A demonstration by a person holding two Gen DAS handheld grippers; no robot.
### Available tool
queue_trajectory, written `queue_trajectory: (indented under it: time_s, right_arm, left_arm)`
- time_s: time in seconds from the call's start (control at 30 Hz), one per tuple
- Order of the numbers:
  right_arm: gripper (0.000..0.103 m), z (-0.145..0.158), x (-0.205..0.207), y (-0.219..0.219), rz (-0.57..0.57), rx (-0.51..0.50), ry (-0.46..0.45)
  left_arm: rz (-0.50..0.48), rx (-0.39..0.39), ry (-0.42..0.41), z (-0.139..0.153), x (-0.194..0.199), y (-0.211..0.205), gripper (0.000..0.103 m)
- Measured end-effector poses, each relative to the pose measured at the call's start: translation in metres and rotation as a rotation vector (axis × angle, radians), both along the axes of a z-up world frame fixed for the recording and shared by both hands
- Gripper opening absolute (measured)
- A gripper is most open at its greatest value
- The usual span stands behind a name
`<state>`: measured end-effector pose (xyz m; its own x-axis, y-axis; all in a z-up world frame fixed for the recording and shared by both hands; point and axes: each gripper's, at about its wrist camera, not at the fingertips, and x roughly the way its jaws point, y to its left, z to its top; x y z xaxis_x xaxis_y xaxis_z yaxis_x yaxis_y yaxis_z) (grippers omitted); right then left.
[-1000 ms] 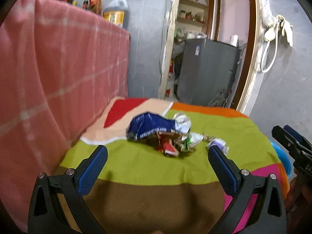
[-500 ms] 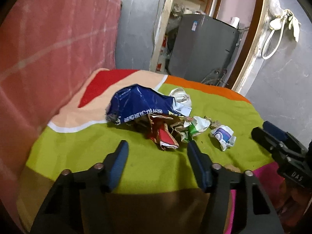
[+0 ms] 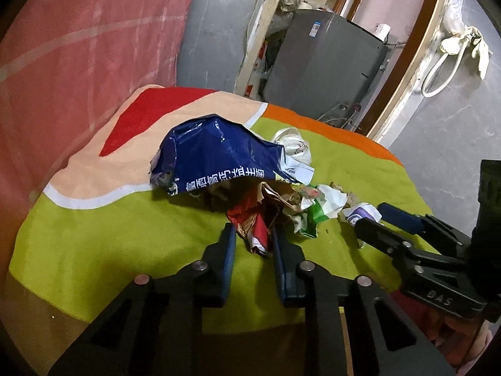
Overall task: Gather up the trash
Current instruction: 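Grasp the red wrapper with the left gripper while the right gripper grasps the crumpled white-blue paper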
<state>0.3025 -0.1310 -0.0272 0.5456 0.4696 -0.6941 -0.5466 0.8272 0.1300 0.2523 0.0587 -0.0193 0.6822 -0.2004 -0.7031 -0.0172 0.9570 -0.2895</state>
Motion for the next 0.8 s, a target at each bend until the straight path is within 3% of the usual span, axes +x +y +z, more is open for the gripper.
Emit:
queue_trajectory:
  time_s: [0.37, 0.6, 0.8]
  right_arm:
    - [0.024, -0.007, 0.002, 0.000, 0.015, -0.001, 0.060]
    - [0.022, -0.002, -0.010, -0.006, 0.010, 0.049, 0.042]
    - [0.022, 0.011, -0.031, -0.016, -0.013, 0.096, -0.043]
  left_arm:
    - [-0.004, 0.011, 0.020, 0.000, 0.004, -0.006, 0.005]
    - [0.018, -0.021, -0.007, 0.006, -0.014, -0.004, 0.004]
    - [0.039, -0.025, -0.047, 0.013, -0.038, -0.005, 0.004]
